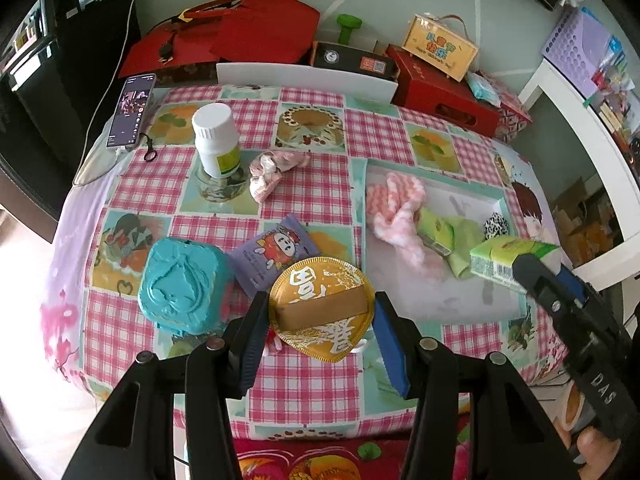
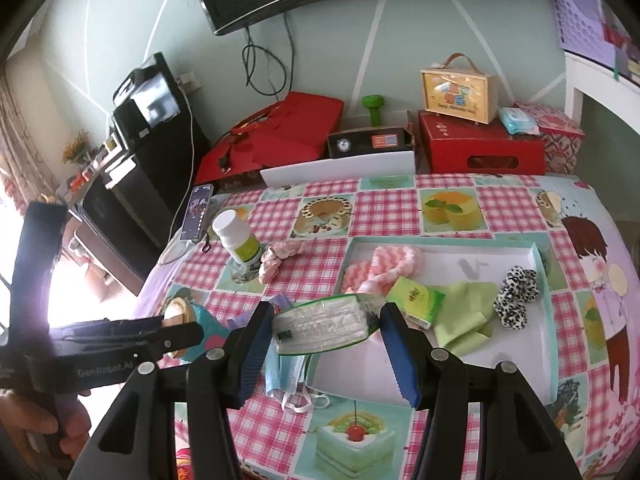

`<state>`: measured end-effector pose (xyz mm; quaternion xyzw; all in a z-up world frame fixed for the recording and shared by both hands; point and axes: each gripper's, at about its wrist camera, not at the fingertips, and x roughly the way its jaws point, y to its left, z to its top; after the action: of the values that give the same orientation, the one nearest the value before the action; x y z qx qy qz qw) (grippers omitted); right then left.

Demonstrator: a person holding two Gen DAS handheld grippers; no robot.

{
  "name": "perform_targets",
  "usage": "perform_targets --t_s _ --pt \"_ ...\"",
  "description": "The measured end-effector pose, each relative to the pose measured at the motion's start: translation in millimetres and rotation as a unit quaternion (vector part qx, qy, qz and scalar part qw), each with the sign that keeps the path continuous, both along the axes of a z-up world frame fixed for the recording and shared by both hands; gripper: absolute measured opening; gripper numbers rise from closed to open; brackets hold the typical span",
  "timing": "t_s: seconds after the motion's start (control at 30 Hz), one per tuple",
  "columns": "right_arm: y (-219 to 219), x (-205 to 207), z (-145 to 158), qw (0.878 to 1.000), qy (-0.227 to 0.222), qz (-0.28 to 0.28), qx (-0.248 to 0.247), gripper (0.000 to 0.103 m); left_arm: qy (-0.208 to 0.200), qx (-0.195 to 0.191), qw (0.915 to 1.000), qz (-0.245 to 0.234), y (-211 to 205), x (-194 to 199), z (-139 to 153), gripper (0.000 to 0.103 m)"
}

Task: Organize soft objects
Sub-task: 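Carry gold snack with left tool while right tool carries wipes pack to tray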

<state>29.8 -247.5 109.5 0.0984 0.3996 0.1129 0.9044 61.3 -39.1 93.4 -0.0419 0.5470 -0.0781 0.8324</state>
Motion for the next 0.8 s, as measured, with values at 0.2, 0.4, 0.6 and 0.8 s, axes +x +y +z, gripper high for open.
perform_targets --t_s 0.2,0.4,0.6,0.8 --pt "-32.0 -6.3 -0.9 0.999 -0.003 -0.033 0.013 0.058 0.004 0.016 0.9999 -0.005 -18.9 -7.7 -0.4 0.053" --pt "-73.5 -11.2 -5.2 0.997 -0.005 -0.073 0.020 0.058 0.004 0.027 0.9994 -0.020 -41.8 -6.1 -1.3 0.053" --pt "-116.8 -9.4 -23.2 0.992 0.014 -0.127 0.018 0.058 0.012 0.023 0.9988 -0.041 -64.0 4.5 -18.1 0.053" --pt "-145.5 3.3 -55.4 0.985 0.050 -0.163 0.011 0.058 0.033 0.022 0.9972 -0.063 -85.7 22.1 -47.9 0.053"
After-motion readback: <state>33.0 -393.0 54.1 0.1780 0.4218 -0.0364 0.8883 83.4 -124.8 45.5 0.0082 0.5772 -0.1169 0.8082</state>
